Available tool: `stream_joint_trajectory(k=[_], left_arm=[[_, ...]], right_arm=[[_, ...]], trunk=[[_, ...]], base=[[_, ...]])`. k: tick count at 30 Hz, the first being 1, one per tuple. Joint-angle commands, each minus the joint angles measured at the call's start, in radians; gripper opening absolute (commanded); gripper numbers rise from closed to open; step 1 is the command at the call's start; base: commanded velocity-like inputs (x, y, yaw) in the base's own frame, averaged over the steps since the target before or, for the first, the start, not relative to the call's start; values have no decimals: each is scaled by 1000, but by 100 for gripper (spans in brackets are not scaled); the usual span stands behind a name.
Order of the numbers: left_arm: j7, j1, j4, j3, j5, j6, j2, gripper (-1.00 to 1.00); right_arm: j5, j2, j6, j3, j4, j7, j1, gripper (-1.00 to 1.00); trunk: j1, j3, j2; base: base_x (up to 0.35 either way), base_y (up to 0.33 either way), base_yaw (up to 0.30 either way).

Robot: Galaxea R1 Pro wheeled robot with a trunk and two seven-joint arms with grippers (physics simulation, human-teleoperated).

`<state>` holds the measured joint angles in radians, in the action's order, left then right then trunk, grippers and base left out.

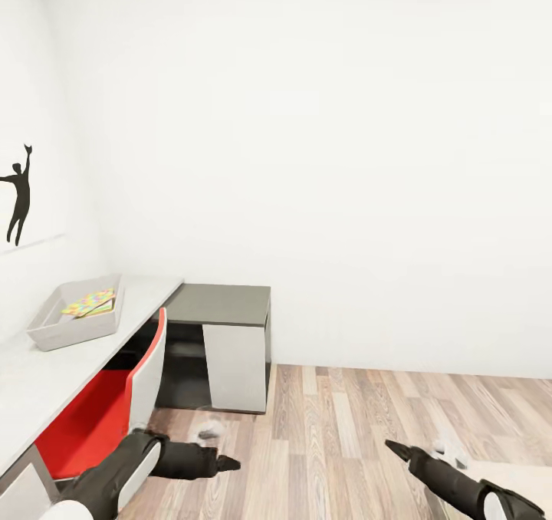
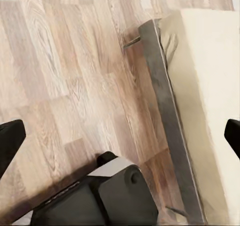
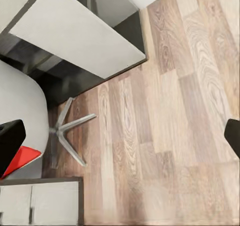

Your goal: Put all the toys in the child's room - the three board games (two on the bed and one on the table), the two jigsaw puzzles on the table, and the tennis ball on the table - inside the toy box on the table in the child's room.

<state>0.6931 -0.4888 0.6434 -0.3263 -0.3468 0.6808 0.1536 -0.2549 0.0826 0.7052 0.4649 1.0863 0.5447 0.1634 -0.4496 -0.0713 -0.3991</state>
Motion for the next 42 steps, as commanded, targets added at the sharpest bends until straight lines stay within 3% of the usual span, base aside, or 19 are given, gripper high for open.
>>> stream_joint_trajectory(k=[1,2,5,7,9,12,15,21,26,30,36,42], left_arm=[[-46,-1,-99,-23,8,-66,-20,100],[-70,-1,-149,-29,15,-106,-29,100],[-203,-1,-391,-49,32,-307,-56,100],[-282,0,-506,-53,34,-406,-63,100],[-346,5,-569,-55,36,-469,-66,100],[-410,30,-606,-56,38,-514,-68,100],[-483,102,-621,-57,42,-558,-70,100],[-605,217,-630,-58,40,-708,-70,100],[-661,276,-631,-58,38,-751,-70,100],[-674,308,-632,-56,34,-758,-69,100],[-680,335,-633,-55,33,-761,-67,100],[-681,345,-633,-54,32,-761,-66,100]], right_arm=[[46,-1,-23,2,-58,0,1,100],[70,-2,-40,2,-89,-1,1,100],[180,-3,-138,2,-258,-8,1,100],[236,-3,-216,3,-368,-17,1,100],[279,-2,-297,3,-476,-29,1,100],[316,-3,-398,2,-615,-55,1,100],[351,-5,-483,-2,-766,-126,1,100],[403,-25,-528,-23,-909,-290,1,100],[413,-63,-534,-28,-933,-369,1,100],[415,-74,-542,-29,-940,-429,1,100],[417,-80,-562,-39,-981,-527,2,100],[417,-81,-574,-58,-1000,-561,1,100]], trunk=[[0,0,-1],[0,0,-1],[0,0,-1],[0,0,-1],[0,0,-1],[0,2,-1],[0,5,-1],[0,14,-1],[0,22,-1],[0,29,-1],[0,39,-1],[0,49,-1]], base=[[0,0,0],[0,0,0],[0,0,0],[0,0,0],[0,0,0],[0,0,0],[0,0,0],[0,0,0],[0,0,0],[0,0,0],[0,0,0],[0,0,0]])
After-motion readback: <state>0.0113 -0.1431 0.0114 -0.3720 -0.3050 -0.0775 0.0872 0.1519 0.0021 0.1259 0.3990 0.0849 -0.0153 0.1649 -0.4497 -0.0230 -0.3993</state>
